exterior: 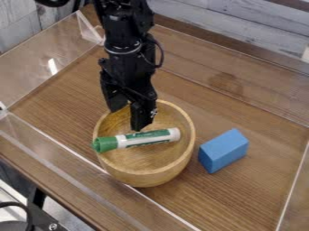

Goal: Remove the green marker from inside the brown bowl and put it on the table

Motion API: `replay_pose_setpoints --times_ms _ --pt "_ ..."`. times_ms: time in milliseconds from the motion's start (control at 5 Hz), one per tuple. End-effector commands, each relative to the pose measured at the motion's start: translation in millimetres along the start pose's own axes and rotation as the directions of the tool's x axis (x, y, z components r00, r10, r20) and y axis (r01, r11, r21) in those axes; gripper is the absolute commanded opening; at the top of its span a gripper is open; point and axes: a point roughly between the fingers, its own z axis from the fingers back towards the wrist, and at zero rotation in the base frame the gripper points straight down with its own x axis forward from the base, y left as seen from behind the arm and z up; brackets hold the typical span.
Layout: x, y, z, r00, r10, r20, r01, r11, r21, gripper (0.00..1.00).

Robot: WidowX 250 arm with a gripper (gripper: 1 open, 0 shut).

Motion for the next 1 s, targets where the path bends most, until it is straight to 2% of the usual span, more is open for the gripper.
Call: replay_pose_setpoints --times_ms 0,800 --pt "3.7 5.6 3.0 0.999 0.018 0.027 -0.018 1.000 0.009 1.00" --pt "-0.4 5.0 2.2 0.998 0.046 0.031 -0.046 0.999 -0.004 1.00"
